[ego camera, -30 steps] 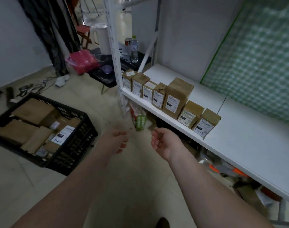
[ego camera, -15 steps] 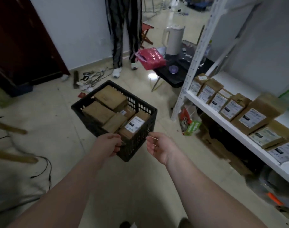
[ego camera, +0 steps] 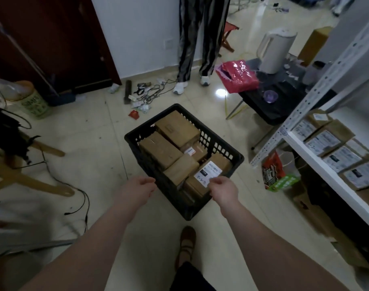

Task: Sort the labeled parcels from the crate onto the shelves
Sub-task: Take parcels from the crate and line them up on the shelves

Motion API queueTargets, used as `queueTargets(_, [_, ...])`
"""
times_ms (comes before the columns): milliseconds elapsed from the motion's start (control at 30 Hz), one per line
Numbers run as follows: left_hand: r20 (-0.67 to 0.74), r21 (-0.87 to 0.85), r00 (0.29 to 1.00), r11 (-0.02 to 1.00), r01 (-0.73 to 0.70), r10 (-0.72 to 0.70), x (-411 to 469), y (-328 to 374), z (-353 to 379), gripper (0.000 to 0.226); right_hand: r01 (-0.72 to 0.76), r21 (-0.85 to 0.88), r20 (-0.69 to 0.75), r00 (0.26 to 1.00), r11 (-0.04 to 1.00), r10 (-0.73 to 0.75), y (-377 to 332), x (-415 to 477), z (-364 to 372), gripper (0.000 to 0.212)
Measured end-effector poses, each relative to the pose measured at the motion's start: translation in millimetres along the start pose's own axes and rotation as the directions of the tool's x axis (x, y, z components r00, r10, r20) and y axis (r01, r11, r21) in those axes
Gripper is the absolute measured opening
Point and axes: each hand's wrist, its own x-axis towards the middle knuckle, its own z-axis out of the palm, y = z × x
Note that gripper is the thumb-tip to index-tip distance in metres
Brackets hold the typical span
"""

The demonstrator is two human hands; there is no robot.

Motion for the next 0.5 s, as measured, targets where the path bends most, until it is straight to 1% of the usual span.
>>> queueTargets(33, [-0.021, 0.023, 1.000, 1.000, 0.000, 0.000, 13, 5, -5, 0.011, 0.065, -0.135, -0.002, 0.998, 0.989, -0.066, -3, 12, 5, 0.022])
queueTargets(100, [-0.042, 0.050, 0.999, 0.999, 0.005, -0.003, 41, 16, -14, 0.010, 0.158, -0.383, 0.032, 0.987, 0.910, -0.158, -11, 35, 15, 0.029])
queueTargets(167, [-0.031, 0.110, 0.999, 0.994, 0.021, -0.018, 67, 27, -18, 0.015, 0.243, -0.531, 0.107, 0.970, 0.812, -0.220, -18, 55, 22, 0.033])
queueTargets(233, [-0.024, 0.161, 0.999, 0.986, 0.034, -0.031, 93, 36, -18, 0.027, 0.342, -0.603, 0.226, 0.940, 0.721, -0.257, -22, 77, 32, 0.036])
queueTargets(333, [-0.013, 0.241, 0.999, 0.969, 0.045, -0.043, 125, 41, -14, 0.035, 0.467, -0.723, 0.405, 0.883, 0.510, -0.235, -30, 106, 44, 0.048])
queueTargets(433, [0.068, 0.327, 0.995, 0.944, 0.047, -0.073, 147, 34, -4, 0.040, 0.534, -0.785, 0.498, 0.845, 0.313, -0.194, -38, 126, 55, 0.055])
queueTargets(500, [0.133, 0.393, 0.986, 0.919, 0.041, -0.101, 162, 26, 0, 0.044, 0.558, -0.798, 0.531, 0.830, 0.230, -0.170, -40, 138, 64, 0.060])
